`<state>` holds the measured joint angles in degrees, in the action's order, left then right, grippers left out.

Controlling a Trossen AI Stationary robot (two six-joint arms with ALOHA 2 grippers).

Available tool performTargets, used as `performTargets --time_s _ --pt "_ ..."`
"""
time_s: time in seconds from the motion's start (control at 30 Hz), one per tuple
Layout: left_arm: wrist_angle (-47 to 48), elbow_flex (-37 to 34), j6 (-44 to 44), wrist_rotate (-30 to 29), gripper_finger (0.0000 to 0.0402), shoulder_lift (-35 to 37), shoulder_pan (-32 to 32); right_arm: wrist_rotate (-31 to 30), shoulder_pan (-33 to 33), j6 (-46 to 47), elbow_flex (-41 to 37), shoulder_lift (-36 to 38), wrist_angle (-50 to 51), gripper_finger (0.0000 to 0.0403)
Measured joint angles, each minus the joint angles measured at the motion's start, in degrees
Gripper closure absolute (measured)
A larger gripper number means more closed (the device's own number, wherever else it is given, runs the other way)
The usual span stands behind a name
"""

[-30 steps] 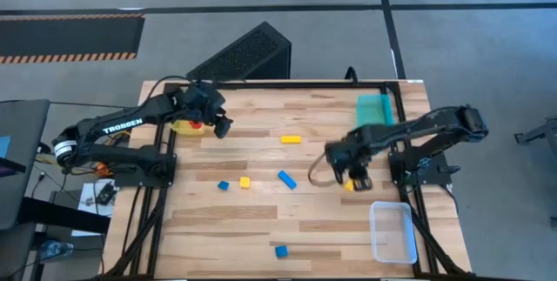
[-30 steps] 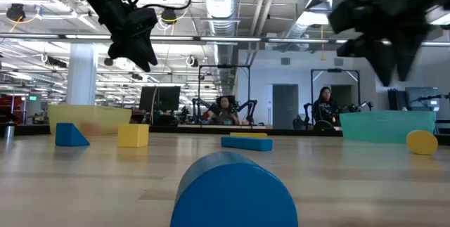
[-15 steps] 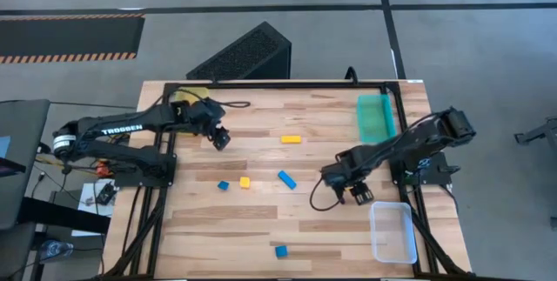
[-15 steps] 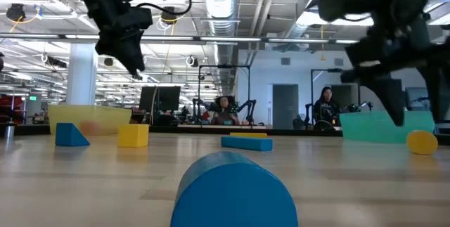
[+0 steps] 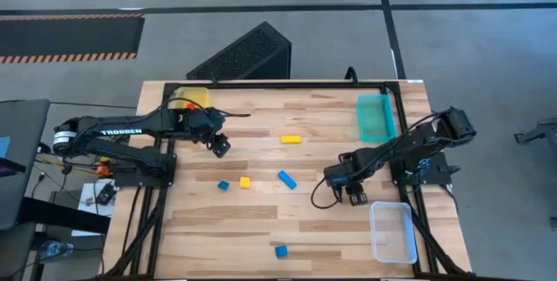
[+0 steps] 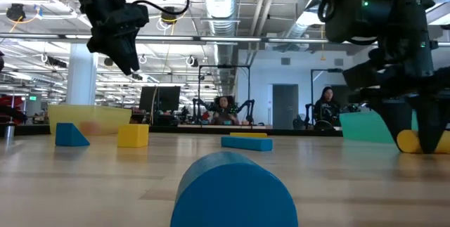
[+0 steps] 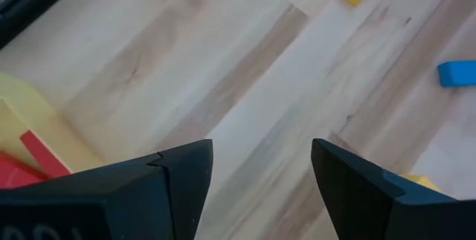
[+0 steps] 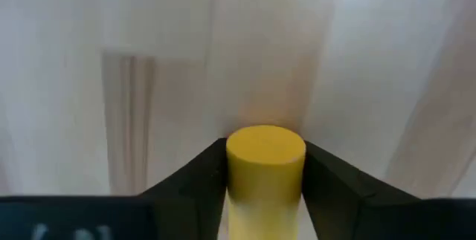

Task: Sort & place blocks by color
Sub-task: Put the right yellow block into the green bin

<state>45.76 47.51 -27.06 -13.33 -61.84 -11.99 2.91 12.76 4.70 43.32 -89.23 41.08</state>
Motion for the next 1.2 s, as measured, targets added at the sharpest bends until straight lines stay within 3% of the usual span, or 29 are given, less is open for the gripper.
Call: performTargets --time_s 0.17,0.33,0.53,0.63,1.0,1.2 --pt "0.00 0.00 -1.29 -0.01 0.0188 0.00 1.74 0.72 -1.33 11.34 -0.01 0.35 -2.53 0.0284" --pt "-0.02 0.00 -1.11 -0.63 0.0188 0.00 2.52 0.13 -2.79 19.09 1.77 0.07 -6.45 0.0285" --pt "-0.22 0.00 2.87 -0.89 0.0188 0.02 2.52 -9.56 -4.47 28.12 3.44 4.14 -20.53 0.0281" --pt "-0.23 0.00 4.17 -0.76 0.0188 0.00 2.52 -17.99 -6.03 32.01 3.78 7.19 -26.14 0.0280" --pt "-0.08 -0.02 4.03 0.89 0.0188 0.00 2.52 -41.13 -16.67 38.76 3.53 21.92 -13.99 0.0271" --pt "-0.14 -0.02 -0.78 2.17 0.0188 0.00 2.54 -45.83 -25.10 37.58 3.02 28.65 -2.58 0.0268"
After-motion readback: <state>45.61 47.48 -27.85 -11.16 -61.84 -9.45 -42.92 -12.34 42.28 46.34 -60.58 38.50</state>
